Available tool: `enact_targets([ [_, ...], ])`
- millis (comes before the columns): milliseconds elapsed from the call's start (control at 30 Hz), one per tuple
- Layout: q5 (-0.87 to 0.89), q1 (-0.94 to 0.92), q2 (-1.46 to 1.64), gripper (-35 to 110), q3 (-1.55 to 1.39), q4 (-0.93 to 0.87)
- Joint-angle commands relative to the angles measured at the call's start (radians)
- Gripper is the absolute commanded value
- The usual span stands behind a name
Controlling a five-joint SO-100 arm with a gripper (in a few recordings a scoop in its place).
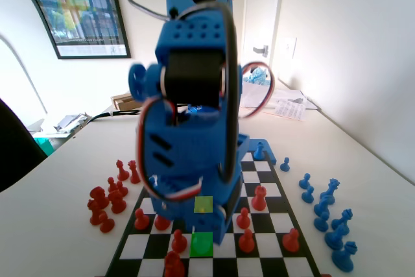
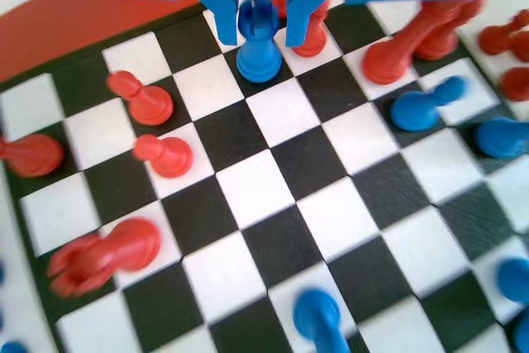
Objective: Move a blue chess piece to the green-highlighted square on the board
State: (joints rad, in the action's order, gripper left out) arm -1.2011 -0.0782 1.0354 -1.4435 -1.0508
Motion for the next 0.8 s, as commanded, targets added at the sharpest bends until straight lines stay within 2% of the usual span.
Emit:
enact_targets([
  [0, -0.003, -0.003, 0.17, 11, 0.077, -0.055],
  [333, -0.015, 0.017, 0.356, 11, 0.091, -0.17],
  [533, -0.051, 0.037, 0.534, 3, 0.078, -0.275],
  [767, -0.12, 0.066, 0.782, 1, -0.005, -0.341],
])
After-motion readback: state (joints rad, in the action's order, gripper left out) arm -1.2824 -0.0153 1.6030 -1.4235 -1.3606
